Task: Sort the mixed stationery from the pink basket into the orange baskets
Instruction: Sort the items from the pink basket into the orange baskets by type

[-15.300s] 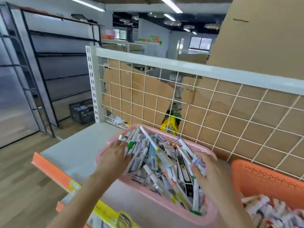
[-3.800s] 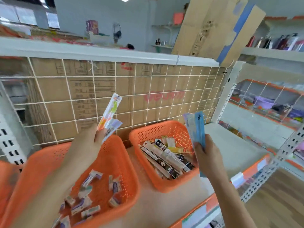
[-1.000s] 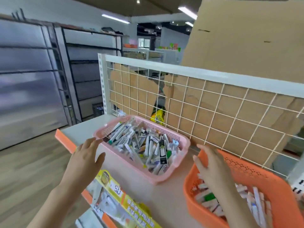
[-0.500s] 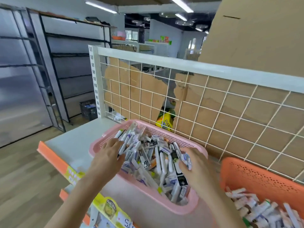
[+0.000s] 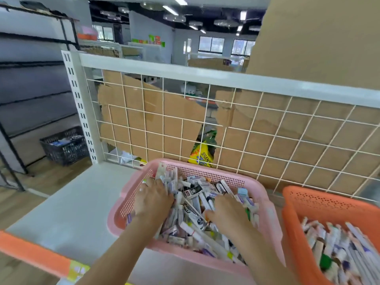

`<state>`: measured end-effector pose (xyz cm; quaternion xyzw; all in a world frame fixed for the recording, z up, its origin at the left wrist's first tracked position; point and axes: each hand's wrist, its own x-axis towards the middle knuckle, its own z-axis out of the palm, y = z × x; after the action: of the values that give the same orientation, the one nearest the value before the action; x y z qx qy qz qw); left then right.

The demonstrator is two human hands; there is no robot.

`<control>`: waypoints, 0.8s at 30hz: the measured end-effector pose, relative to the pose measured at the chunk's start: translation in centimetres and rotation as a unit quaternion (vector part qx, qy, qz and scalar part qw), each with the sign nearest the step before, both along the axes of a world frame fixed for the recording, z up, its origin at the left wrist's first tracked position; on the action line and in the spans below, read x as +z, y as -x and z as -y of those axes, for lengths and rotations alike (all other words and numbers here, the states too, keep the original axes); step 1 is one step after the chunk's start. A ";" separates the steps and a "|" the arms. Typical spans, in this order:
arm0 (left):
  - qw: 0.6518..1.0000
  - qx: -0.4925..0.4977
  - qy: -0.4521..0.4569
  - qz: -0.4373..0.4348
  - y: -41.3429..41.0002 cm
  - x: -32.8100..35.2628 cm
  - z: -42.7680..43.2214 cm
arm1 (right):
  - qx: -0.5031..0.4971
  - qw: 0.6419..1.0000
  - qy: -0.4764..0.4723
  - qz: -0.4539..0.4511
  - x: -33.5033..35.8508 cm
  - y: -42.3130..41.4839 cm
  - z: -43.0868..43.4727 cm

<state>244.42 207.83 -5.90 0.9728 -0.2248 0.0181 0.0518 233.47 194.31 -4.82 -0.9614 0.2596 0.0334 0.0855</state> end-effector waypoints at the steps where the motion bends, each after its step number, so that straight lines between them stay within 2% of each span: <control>1: 1.000 -0.003 0.012 -0.002 -0.3 -0.2 0.2 | -0.007 1.000 0.001 -0.007 -0.3 -0.4 -0.2; 6: 0.999 -0.027 0.037 0.014 -1.4 -0.9 0.6 | -0.020 1.000 -0.009 -0.003 -0.7 -1.1 -0.7; 13: 0.994 -0.070 -0.065 0.052 -2.1 -1.1 0.6 | -0.026 0.996 -0.062 0.056 -1.1 -1.1 -0.2; 16: 0.994 -0.079 -0.043 0.061 -1.7 -1.1 0.5 | -0.036 0.994 -0.074 0.074 -1.3 -1.2 0.0; 24: 0.998 -0.060 -0.011 0.025 -1.9 -0.4 0.1 | -0.059 0.977 -0.081 0.188 -0.8 -1.0 0.2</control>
<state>246.32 207.72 -6.34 0.9575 -0.2838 0.0369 0.0369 234.50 194.14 -5.59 -0.9232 0.2917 -0.1326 0.2122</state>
